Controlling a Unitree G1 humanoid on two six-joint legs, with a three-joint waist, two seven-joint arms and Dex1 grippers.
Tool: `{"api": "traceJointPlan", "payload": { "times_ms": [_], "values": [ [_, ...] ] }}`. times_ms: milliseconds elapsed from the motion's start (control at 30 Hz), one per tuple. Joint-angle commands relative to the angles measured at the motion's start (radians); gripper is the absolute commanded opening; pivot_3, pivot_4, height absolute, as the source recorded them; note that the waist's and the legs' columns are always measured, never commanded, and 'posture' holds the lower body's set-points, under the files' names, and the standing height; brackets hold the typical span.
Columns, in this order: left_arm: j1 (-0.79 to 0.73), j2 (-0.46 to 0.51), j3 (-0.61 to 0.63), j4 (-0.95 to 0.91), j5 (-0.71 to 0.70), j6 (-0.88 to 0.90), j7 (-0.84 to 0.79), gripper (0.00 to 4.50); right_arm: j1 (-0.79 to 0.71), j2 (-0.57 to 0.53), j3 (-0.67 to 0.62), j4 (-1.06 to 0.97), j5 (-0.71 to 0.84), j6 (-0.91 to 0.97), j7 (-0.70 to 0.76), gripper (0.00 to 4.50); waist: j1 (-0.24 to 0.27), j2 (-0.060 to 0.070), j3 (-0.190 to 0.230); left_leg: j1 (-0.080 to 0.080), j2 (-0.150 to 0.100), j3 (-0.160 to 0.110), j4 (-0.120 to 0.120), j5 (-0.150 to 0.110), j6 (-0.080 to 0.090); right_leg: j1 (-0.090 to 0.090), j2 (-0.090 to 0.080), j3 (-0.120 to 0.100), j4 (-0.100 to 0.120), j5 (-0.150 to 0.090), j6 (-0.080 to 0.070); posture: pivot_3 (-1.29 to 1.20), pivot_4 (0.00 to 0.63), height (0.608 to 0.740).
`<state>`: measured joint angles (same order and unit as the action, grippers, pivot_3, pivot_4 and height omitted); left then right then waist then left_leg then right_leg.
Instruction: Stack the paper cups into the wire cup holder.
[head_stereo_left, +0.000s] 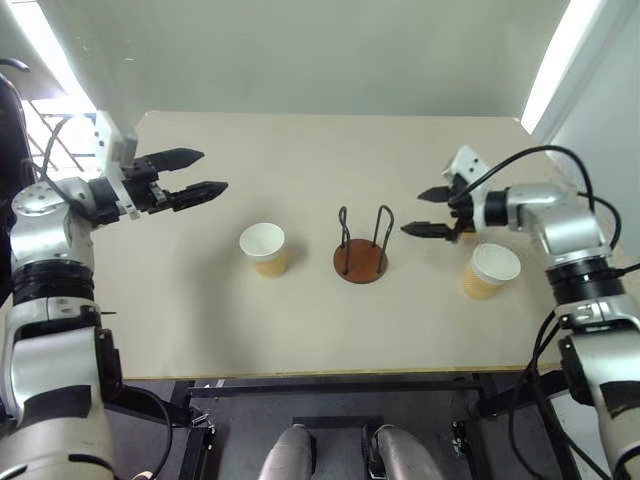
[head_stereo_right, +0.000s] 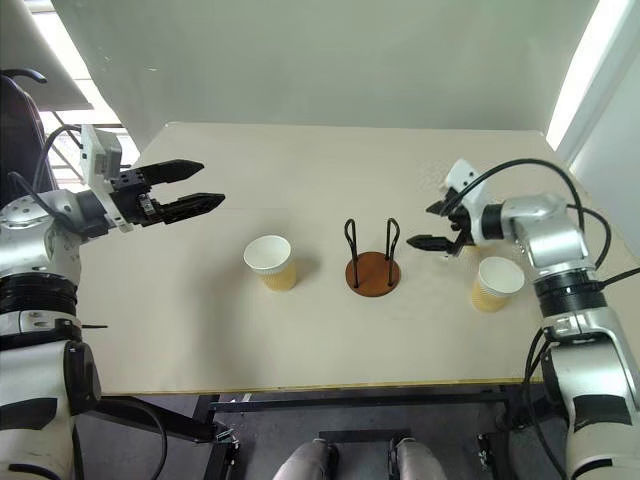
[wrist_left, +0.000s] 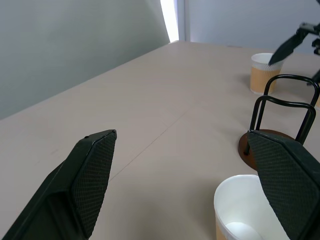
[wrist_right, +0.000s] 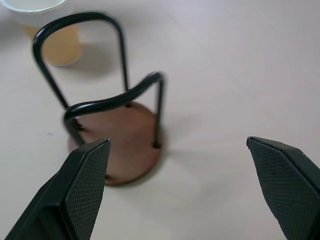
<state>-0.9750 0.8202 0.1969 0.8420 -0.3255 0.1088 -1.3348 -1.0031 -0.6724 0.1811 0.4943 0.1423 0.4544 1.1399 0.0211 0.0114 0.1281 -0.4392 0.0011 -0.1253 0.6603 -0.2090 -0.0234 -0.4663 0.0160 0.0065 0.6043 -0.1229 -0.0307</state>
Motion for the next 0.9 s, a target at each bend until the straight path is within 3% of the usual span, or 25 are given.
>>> {"api": "traceJointPlan", "payload": {
  "times_ms": [33,533,900],
  "values": [
    [-0.031,0.004,0.014,-0.032,-0.015,-0.001,-0.006,4.5,-0.048,-0.024,-0.019,0.034,-0.018,-0.046,0.029,4.49,0.0,0.0,0.0,0.0,0.0,0.0,0.0,0.0,0.0,0.0,0.0,0.0,0.0,0.0,0.0,0.0,0.15,0.74],
    [-0.066,-0.005,-0.006,-0.014,0.0,-0.004,-0.044,4.5,-0.175,-0.085,0.078,0.312,-0.257,-0.406,0.089,4.49,0.0,0.0,0.0,0.001,0.0,0.0,-0.001,-0.001,0.001,0.0,-0.001,0.0,0.0,0.001,0.001,0.0,0.15,0.74],
    [-0.108,-0.027,-0.053,-0.054,-0.03,0.109,-0.218,4.5,-0.242,-0.099,0.134,0.51,-0.411,-0.619,0.069,4.49,0.003,0.0,0.0,0.0,0.0,0.0,-0.001,-0.002,0.003,0.0,-0.001,0.0,-0.001,0.003,0.004,0.0,0.15,0.74]
  ]
}}
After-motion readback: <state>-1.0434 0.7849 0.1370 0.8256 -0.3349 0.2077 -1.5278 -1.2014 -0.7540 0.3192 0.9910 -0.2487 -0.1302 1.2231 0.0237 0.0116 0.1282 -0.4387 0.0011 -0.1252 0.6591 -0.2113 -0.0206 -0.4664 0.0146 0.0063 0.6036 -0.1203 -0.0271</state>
